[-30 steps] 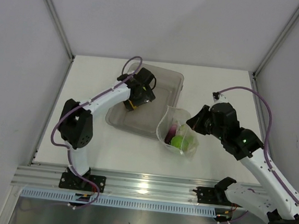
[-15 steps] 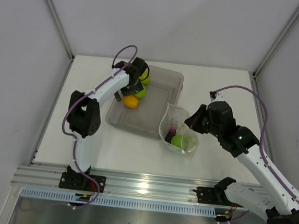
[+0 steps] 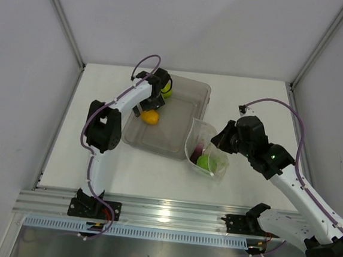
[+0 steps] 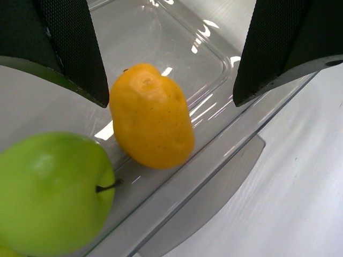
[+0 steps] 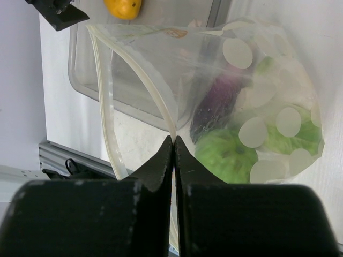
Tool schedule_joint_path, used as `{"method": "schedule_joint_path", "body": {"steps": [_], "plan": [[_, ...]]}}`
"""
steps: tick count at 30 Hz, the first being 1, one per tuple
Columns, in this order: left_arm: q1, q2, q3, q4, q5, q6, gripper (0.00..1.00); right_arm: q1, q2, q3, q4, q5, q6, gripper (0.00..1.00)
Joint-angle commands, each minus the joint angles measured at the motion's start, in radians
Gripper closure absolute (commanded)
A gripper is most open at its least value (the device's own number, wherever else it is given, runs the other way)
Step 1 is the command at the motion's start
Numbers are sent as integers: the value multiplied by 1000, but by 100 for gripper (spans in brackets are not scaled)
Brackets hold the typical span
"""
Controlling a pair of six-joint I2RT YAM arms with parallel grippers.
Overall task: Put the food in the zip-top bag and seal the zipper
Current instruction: Pick up the fake vegetable from the bin.
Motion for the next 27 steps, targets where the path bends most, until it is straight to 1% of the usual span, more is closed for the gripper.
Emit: {"method": "schedule_joint_path", "body": {"steps": [1, 5, 11, 20, 24, 27], "plan": [[7, 28, 64, 8, -8, 23, 2, 3, -1, -4, 39, 5, -7, 100], [7, 49, 70, 19, 1, 19, 2, 3, 0, -8, 39, 3, -2, 100], [7, 95, 118, -32, 7, -10, 1, 1, -7, -8, 32, 11, -4, 100], [6, 127, 115, -15, 44, -10, 1, -3, -9, -13, 33, 8, -2, 100], [4, 121, 81, 14, 47, 1, 4, -5, -9, -16, 33, 9, -2, 100], [1, 106, 53, 45, 41, 9, 10, -6, -7, -16, 32, 9, -2, 100]]}}
